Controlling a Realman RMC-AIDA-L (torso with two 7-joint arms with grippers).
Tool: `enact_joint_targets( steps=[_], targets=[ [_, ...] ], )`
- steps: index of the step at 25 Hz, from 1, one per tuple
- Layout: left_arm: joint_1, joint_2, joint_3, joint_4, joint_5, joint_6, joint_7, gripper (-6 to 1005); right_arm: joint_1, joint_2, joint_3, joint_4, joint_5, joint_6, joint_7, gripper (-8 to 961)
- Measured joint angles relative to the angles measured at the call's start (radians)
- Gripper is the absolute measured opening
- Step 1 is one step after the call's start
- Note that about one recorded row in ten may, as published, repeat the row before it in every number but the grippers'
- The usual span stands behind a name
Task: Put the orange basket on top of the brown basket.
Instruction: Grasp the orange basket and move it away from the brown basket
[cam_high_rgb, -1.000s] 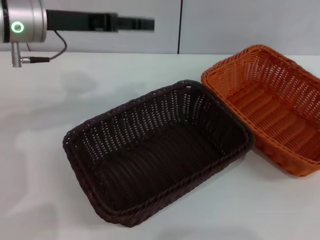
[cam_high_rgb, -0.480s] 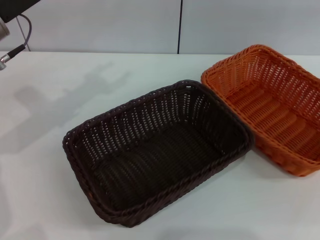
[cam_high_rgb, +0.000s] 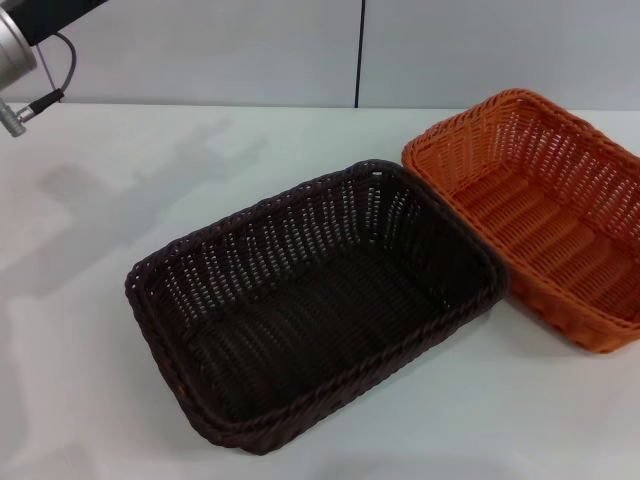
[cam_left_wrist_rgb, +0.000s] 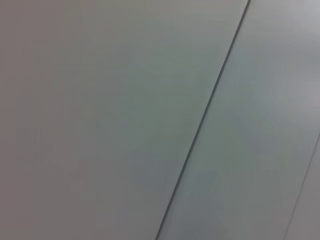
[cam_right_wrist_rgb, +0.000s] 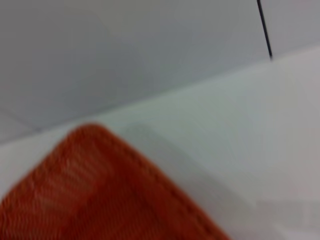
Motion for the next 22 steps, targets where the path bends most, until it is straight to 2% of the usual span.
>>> enact_joint_targets(
  steps=[6,10,16,22],
  targets=[
    [-0.013,0.003,0.015,0.005,0.0,0.015,-0.005,862,-0.017,0.005,0.002,-0.02,-0.056,-0.096,0.011,726],
    [-0.021,0.009,0.051,0.006,0.0,0.042,-0.005,862,-0.025,0.01,0.003,-0.013,-0.057,-0.099,0.014,726],
    [-0.032,0.01,0.074,0.013,0.0,0.074,0.002,862,-0.026,0.037,-0.008,0.004,-0.056,-0.084,0.013,726],
    [-0.043,0.014,0.091,0.026,0.0,0.094,0.003,862,-0.021,0.041,-0.009,0.045,-0.054,-0.054,0.01,726]
  ],
)
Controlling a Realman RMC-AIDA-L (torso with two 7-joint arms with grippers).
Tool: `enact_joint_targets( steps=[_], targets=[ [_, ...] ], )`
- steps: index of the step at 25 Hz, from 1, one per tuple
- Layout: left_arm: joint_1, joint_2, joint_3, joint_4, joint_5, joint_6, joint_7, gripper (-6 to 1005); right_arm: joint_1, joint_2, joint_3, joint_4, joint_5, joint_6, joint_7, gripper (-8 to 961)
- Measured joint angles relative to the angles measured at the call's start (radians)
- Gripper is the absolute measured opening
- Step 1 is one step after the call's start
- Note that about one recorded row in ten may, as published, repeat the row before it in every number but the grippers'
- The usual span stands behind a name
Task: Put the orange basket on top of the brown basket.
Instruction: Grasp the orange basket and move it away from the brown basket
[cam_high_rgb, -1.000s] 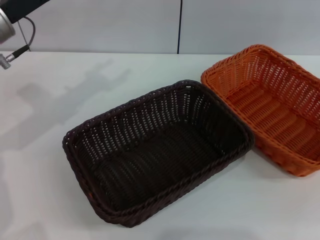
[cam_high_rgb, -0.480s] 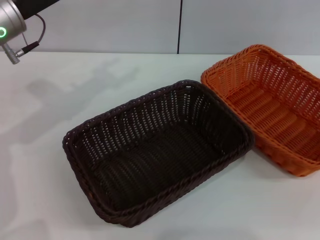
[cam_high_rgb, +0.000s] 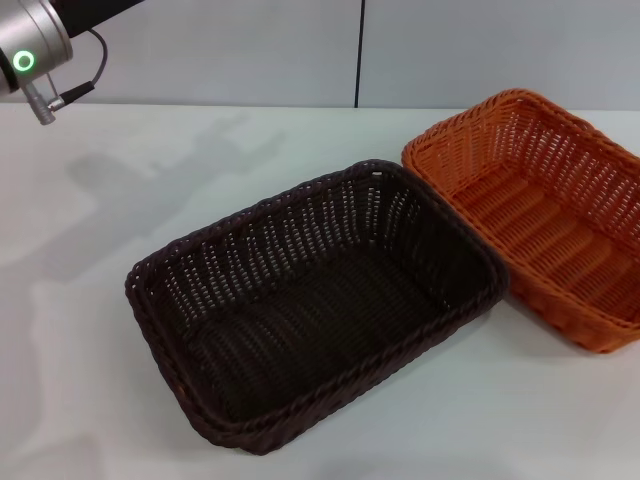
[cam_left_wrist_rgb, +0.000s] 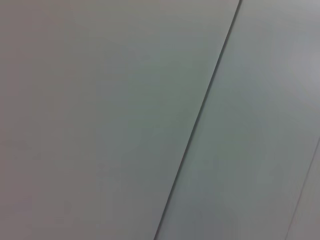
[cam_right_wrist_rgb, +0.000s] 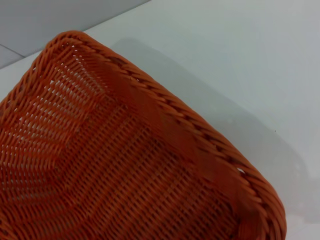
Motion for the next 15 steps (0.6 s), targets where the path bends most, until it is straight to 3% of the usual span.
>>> enact_joint_targets(
  steps=[8,15],
  targets=[
    [-0.007,0.0,0.006,0.004,0.0,0.013,0.0,862,0.006,0.002,0.0,0.07,0.007,0.049,-0.001,725],
    [-0.008,0.001,0.007,0.016,0.0,0.016,0.0,862,0.007,0.022,-0.001,0.085,0.011,0.085,-0.002,725]
  ],
)
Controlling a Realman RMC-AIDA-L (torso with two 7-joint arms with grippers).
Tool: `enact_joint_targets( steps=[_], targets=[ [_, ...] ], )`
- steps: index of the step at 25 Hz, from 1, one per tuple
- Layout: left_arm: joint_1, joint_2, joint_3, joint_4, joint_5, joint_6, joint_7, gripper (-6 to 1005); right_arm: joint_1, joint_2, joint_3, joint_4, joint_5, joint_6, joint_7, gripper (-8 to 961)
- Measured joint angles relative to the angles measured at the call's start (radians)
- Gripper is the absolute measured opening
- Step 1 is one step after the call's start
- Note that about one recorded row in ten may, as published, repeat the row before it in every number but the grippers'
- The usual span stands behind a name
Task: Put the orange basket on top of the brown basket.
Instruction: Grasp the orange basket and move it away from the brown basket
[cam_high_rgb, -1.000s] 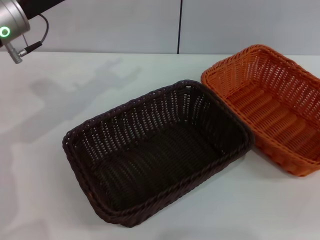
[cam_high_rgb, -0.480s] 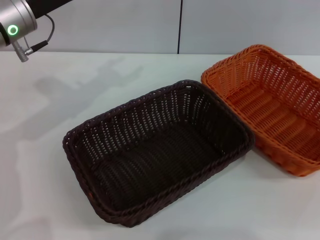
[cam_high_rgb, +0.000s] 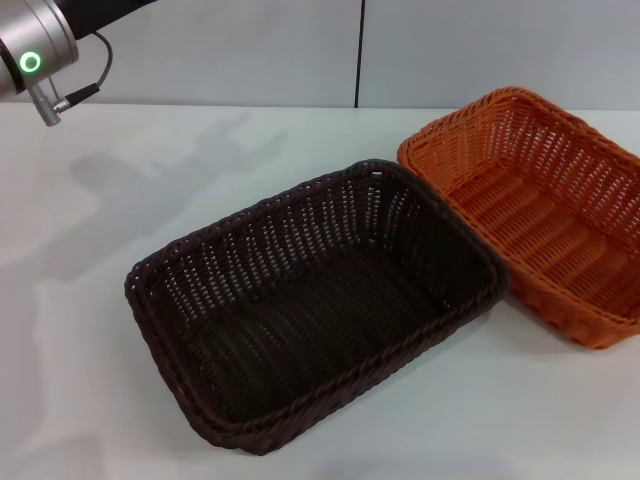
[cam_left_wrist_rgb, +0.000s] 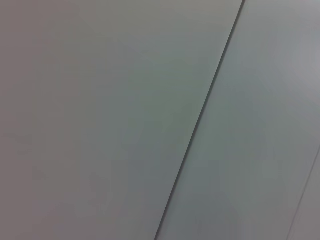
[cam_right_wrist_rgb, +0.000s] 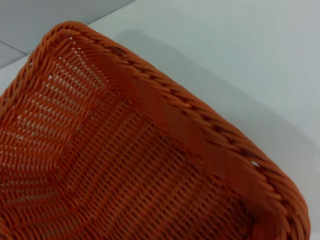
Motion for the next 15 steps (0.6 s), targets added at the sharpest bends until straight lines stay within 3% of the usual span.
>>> enact_joint_targets(
  steps=[9,15],
  targets=[
    [-0.002,-0.002,0.0,0.009,0.007,0.0,0.001,862,-0.024,0.007,-0.001,-0.008,0.068,0.035,-0.024,725],
    [0.004,-0.006,0.0,0.011,0.008,-0.002,0.001,862,-0.058,-0.001,-0.001,-0.008,0.149,0.051,-0.04,510]
  ],
)
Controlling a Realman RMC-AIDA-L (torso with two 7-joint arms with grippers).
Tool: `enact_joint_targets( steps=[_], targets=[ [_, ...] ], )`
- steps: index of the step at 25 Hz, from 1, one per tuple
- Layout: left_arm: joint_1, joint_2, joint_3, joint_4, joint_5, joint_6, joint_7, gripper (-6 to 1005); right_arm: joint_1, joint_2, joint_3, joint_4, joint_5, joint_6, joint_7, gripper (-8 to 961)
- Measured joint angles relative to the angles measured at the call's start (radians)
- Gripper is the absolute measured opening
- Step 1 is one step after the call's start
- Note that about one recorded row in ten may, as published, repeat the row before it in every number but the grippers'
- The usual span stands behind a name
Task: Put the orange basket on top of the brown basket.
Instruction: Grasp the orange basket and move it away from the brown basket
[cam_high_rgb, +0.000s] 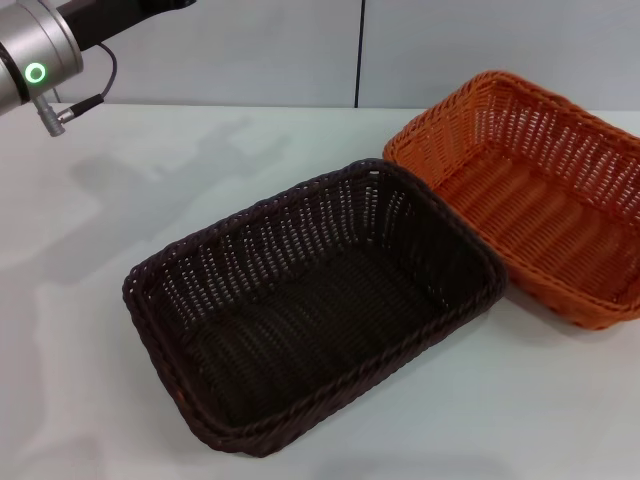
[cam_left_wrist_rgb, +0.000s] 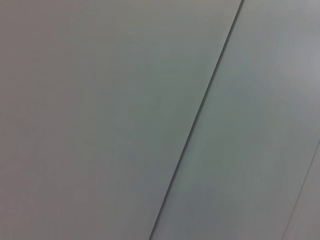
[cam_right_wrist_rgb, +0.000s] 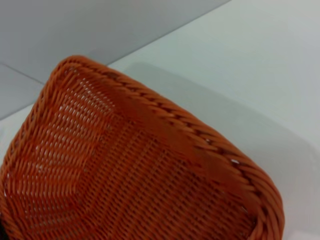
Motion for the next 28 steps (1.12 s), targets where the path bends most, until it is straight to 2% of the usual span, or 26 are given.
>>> enact_joint_targets(
  steps=[2,7,16,24,28],
  targets=[
    [0.001,0.0,0.0,0.0,-0.001,-0.003,-0.002,862,-0.004,-0.001,0.0,0.002,0.003,0.003,-0.004,427],
    [0.002,-0.001,0.0,0.0,-0.004,-0.003,-0.003,862,-0.016,-0.004,0.0,0.003,0.0,0.019,-0.011,371],
    [0.004,-0.004,0.0,-0.001,-0.007,-0.004,-0.002,862,-0.053,-0.032,0.01,0.001,-0.025,0.083,-0.012,347],
    [-0.004,-0.007,0.0,0.002,-0.007,-0.009,-0.01,862,-0.058,-0.036,0.013,-0.003,-0.079,0.143,-0.012,331],
    [0.001,-0.01,0.0,0.002,-0.007,-0.012,-0.011,862,-0.057,-0.037,0.013,-0.003,-0.084,0.176,-0.011,274]
  ],
)
